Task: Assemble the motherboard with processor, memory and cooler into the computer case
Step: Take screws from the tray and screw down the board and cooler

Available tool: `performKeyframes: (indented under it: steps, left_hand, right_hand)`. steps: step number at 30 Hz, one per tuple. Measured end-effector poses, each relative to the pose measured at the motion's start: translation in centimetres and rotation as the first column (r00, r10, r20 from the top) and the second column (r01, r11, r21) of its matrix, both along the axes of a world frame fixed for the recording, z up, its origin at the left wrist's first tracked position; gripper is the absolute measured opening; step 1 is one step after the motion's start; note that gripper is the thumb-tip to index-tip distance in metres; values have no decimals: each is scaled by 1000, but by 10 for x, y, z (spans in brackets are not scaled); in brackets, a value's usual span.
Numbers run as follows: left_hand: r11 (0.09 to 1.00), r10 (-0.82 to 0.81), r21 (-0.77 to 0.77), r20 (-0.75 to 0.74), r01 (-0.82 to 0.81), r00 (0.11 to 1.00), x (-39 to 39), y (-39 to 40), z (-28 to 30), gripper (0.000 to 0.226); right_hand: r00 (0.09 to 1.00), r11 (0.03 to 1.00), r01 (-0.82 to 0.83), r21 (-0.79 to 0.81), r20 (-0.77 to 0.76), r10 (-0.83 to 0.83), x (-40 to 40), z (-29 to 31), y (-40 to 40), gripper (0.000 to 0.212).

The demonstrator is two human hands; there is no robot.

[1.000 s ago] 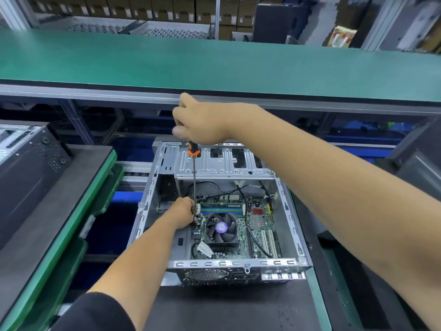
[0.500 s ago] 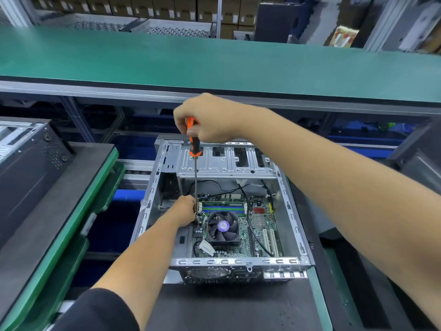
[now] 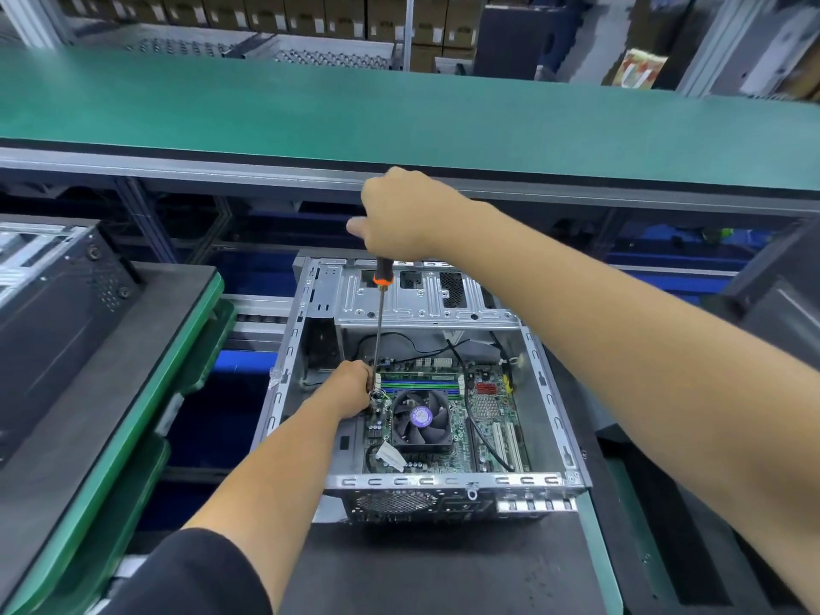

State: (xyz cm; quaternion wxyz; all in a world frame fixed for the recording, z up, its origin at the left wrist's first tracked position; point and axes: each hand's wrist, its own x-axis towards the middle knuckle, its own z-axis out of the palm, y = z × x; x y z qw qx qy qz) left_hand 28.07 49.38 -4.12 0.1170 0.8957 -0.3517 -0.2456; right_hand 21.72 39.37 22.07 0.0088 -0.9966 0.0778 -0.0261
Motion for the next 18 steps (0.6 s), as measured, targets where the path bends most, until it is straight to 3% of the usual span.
performKeyframes:
  steps: [2, 4, 5, 7, 11, 14, 18]
  left_hand:
    - [1000, -2, 4, 6, 2, 1000, 0, 0, 0, 22]
    - [1000, -1, 8, 7, 1, 1000, 0, 0, -1, 20]
    - [1000, -3, 13, 10, 3, 1000, 0, 0, -1, 17]
    - [1000, 4, 14, 10, -4, 1000, 1, 0, 0, 15]
    - [1000, 2, 6, 24, -2, 1000, 0, -1, -1, 18]
    - [1000, -4, 5, 40, 4, 999, 0, 0, -2, 21]
    - [1000, -26, 16, 67, 25, 997, -2, 1, 1, 21]
  right_hand:
    - [998, 1000, -5, -8, -65, 4, 1, 3, -3, 28]
    - [981, 993, -54, 102, -178, 71, 0, 10, -9, 12]
    - [977, 986, -67, 154, -191, 96, -1, 12, -10, 15]
    - [989, 981, -87, 176, -105, 106, -2, 7, -10, 7]
    - [999, 982, 26, 188, 19, -30, 2, -4, -6, 36]
    - [998, 963, 24, 269, -59, -8, 3, 0, -5, 23]
    - [996, 876, 31, 482, 55, -65, 5, -3, 2, 21]
